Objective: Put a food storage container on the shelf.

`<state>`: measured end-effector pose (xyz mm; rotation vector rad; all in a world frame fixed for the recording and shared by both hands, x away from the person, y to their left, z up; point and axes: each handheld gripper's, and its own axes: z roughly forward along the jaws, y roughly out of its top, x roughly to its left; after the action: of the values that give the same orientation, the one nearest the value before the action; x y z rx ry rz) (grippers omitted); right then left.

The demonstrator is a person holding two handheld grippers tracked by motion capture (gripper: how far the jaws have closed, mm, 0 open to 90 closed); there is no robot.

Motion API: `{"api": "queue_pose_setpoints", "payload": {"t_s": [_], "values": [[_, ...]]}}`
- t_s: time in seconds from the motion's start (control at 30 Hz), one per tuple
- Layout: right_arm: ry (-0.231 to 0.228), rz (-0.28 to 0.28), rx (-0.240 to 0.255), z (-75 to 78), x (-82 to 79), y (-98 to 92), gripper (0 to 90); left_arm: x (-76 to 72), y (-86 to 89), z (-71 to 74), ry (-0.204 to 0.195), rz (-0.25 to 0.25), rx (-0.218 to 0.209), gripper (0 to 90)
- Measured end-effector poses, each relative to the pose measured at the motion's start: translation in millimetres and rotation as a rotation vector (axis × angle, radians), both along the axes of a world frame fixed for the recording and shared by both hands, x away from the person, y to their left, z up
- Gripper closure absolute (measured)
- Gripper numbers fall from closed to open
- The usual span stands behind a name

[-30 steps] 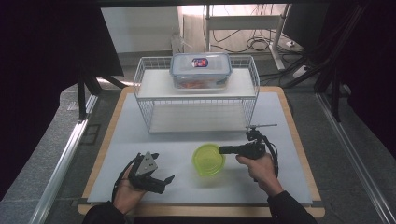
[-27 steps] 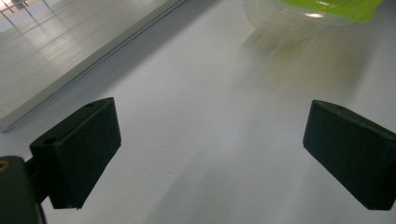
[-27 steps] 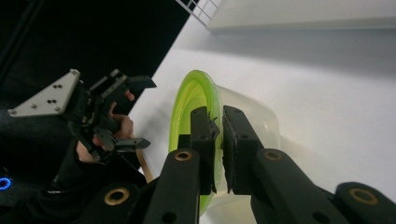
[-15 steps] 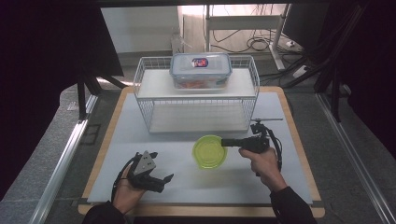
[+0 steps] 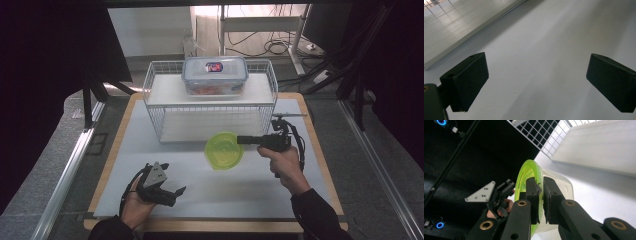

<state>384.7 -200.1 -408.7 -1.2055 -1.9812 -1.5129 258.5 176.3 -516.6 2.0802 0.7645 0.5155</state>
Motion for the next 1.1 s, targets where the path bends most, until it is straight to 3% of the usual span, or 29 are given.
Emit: {"api": "queue_pose_setpoints", "payload": {"t_s": [0.33,0.77,1.1], "values": [[-0.012,-0.008,0.053,26.0,7.5,-3.2,84.1,0.1,-0.3,-0.2,0.002,-0.004,0.004,3.9],[-0.043,-0.037,0.077,66.3,19.8,-6.4,84.1,0.3,-0.1,-0.2,-0.002,-0.005,0.0,3.9],[-0.054,-0.054,0.134,97.6,32.7,-4.8,84.0,0.2,0.1,-0.1,0.0,-0.006,-0.008,3.9]]}}
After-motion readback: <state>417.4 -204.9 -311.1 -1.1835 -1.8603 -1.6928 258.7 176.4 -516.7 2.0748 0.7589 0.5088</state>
